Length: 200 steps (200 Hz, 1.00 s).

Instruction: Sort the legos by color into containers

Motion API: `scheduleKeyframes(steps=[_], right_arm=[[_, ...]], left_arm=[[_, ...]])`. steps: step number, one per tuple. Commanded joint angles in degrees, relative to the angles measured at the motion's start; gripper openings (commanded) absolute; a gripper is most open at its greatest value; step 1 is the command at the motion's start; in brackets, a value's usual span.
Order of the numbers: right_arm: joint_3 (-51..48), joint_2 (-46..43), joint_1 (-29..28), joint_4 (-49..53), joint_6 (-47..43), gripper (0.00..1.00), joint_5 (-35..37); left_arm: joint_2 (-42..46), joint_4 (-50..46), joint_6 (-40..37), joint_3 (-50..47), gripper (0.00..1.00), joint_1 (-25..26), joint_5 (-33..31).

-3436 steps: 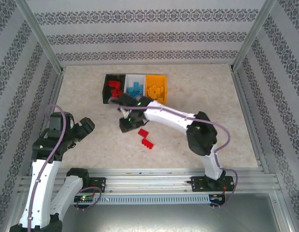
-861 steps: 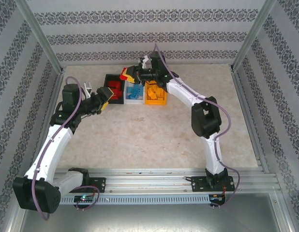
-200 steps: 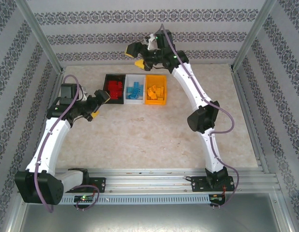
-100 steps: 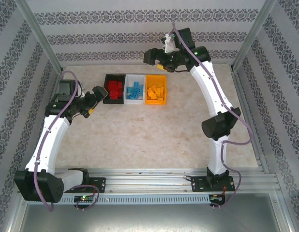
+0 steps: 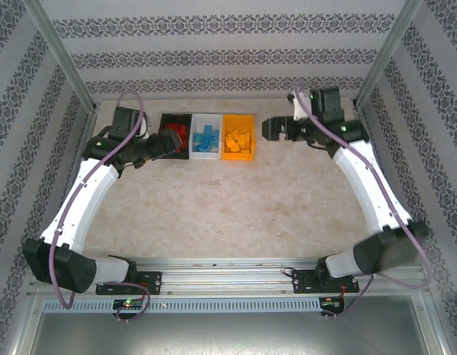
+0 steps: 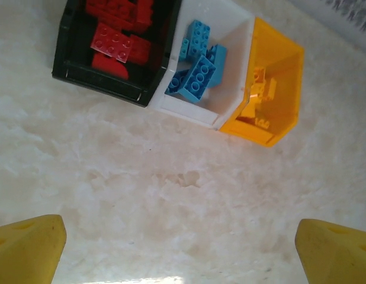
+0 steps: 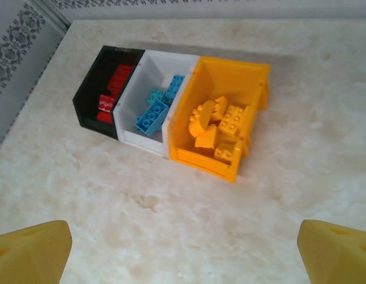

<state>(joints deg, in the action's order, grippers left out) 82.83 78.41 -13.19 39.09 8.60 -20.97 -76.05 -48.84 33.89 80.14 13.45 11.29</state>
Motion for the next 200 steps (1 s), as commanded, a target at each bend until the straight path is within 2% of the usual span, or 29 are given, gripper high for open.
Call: scheduleKeyframes(steps=[1,19,50,64,79,117,179,200], right_arm=[[-10.16,-8.45,0.58,-13.93,-9.03,0.98,2.38],[-18.11,-13.85,1.92,-19.42,-9.62,0.98,4.89],[-26.92,-20.24,6.01,-23.06,-8.01,0.98,12.81],[-29.80,-21.63,8.59,-23.23,-6.02,0.98,16.39],[-33.09,-22.50,11.39,-23.82,-4.96,0.98,16.79],[-42.79,-21.00,12.99,-34.44,-4.91,0.98,18.66],[-49.76,-5.05,15.10,-57.08,-6.49,0.98,18.82],[-49.72,-0.64,16.17,-60.77,-6.40,0.98,17.33]], left_arm=[[-0.70,-3.55,-7.20,1.19,1.00,5.21,-13.28],[1.73,3.01,-10.19,-3.04,1.00,7.76,-18.91],[13.44,26.47,-16.89,-21.17,1.00,9.07,-25.76],[19.57,37.47,-21.30,-30.39,1.00,9.06,-25.97],[24.63,43.50,-23.81,-37.00,1.00,9.06,-26.31],[30.43,42.75,-22.91,-43.68,1.00,9.06,-30.28],[30.91,41.67,-19.81,-47.43,1.00,8.57,-36.93],[29.71,41.72,-20.20,-47.42,1.00,6.47,-36.00]])
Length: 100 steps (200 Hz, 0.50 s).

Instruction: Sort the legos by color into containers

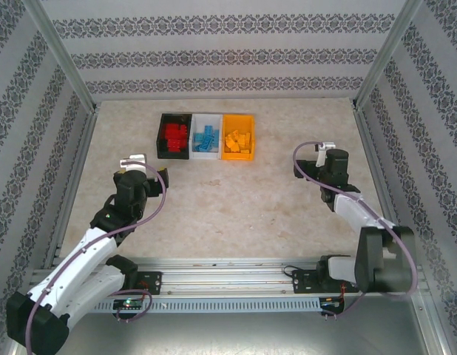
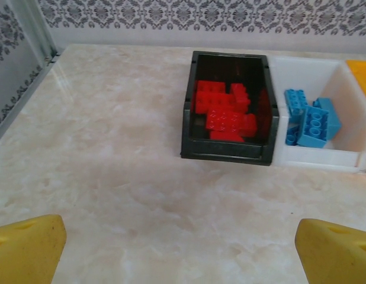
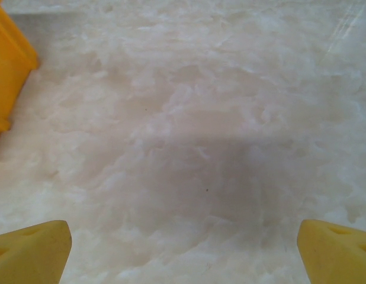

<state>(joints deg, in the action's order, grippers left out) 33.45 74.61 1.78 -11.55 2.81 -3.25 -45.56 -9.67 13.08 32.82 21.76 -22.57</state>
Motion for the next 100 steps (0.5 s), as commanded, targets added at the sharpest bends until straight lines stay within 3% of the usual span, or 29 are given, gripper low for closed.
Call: scheduleKeyframes(steps=[1,46,100], right_arm=[[-0.33,3.30,1.25,-10.27,-0.70,0.98,-0.51],[-0.08,7.49,1.95,-14.01,0.17,0.98,-3.13],[-0.56,9.49,2.08,-17.33,1.17,0.98,-4.46]], left_arm=[[-0.86,2.55,0.57,-0.11,1.00,-1.91,-2.09],[-5.53,6.02,-0.82,-0.09,1.00,-9.47,-0.02],[-17.45,21.14,-5.53,-2.62,1.00,-14.90,0.41]])
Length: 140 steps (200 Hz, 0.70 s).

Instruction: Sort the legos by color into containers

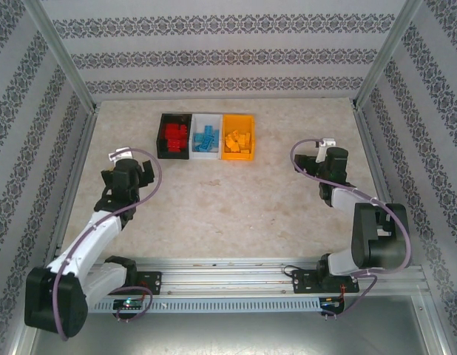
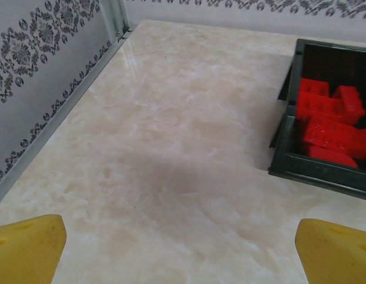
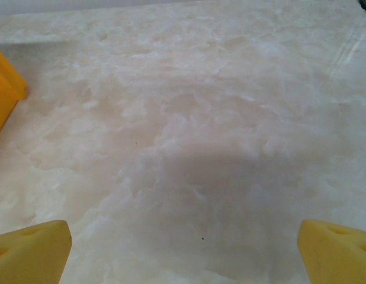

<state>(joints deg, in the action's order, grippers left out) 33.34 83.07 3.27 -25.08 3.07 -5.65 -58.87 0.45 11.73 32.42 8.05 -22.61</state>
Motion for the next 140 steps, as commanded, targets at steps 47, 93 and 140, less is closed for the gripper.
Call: scheduleKeyframes(steps=[47,93,140], right_arm=[[-0.04,2.46,0.60,-4.91,1.22,0.98,-3.26],[0.32,3.07,0.59,-5.07,0.84,0.98,-4.01],[-0.11,2.89,0.51,-5.55,0.73,0.98,-3.74]], left_arm=[[-15.88,25.14,-3.69,-4.71,1.00,-4.76,3.78],[-23.24,33.26,-4.56,-5.20,1.00,-6.59,6.43],[-25.99,39.81,-7.60,-6.19,1.00,-8.33,13.06]])
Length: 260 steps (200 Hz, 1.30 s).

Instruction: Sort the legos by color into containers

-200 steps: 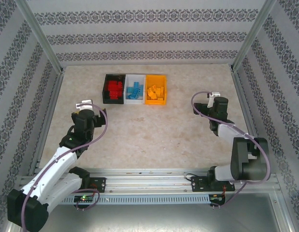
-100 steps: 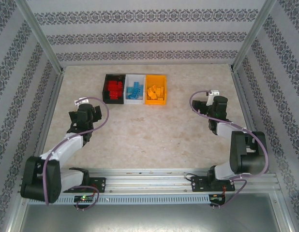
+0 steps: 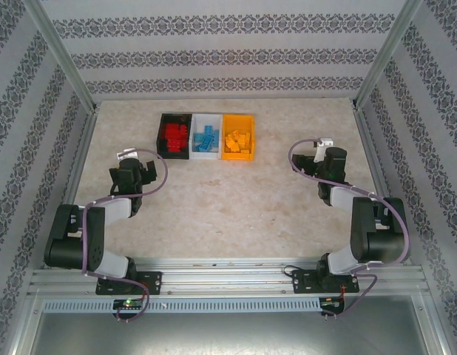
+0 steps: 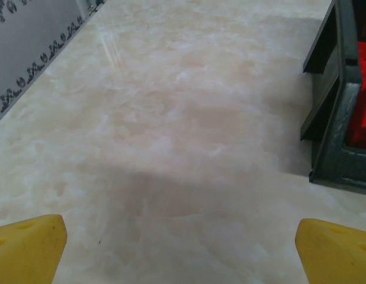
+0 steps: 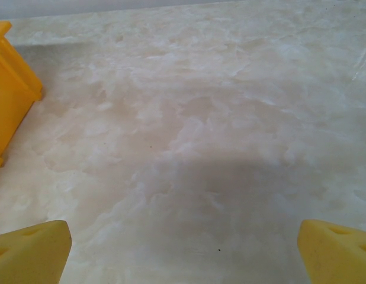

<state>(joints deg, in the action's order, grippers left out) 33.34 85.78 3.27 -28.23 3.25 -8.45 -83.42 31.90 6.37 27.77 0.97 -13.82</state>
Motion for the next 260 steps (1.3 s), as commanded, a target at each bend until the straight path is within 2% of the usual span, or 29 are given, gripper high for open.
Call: scheduleKeyframes(steps=[1,26,52,65,81,122,168,185,231,260], right_arm=[[-0.16,0.13,0.51,-2.38,0.59,0.98,-0.95],[-0.74,-0.34,0.41,-3.01,0.83,0.98,-0.10],[-2.73,-1.27,0.30,-5.59,0.78,0.98,0.20],[-4.17,-1.82,0.32,-7.87,0.71,0.98,0.25],[-6.93,-2.56,0.32,-11.93,0.71,0.98,0.35],[-13.30,-2.95,-0.23,-24.61,0.29,0.98,1.65],[-18.94,-0.86,-1.92,-34.26,-0.34,0.98,5.95],[-18.29,0.98,-2.23,-35.36,-0.70,0.98,5.27],[-11.22,1.80,-2.34,-24.79,-1.09,0.98,5.04],[-11.37,1.61,-2.56,-24.68,-1.20,0.98,5.28]], left_arm=[[-1.55,8.53,-2.24,-1.60,1.00,-1.29,4.30],[-3.28,15.37,-3.32,-4.50,1.00,-1.27,6.90],[-8.44,33.93,-3.90,-11.11,1.00,-1.28,7.39],[-6.30,29.89,-2.53,-11.03,1.00,-1.24,5.80],[-7.94,33.39,-3.12,-11.40,1.00,-1.24,5.74],[-7.30,28.74,-3.17,-9.44,1.00,-1.26,6.21],[-7.43,22.72,-6.19,-6.10,1.00,-1.24,13.84],[-7.42,21.16,-6.42,-5.40,1.00,-1.28,14.76],[-7.46,21.44,-6.42,-5.43,1.00,-1.28,14.86],[-7.37,21.36,-6.37,-5.36,1.00,-1.28,14.73]])
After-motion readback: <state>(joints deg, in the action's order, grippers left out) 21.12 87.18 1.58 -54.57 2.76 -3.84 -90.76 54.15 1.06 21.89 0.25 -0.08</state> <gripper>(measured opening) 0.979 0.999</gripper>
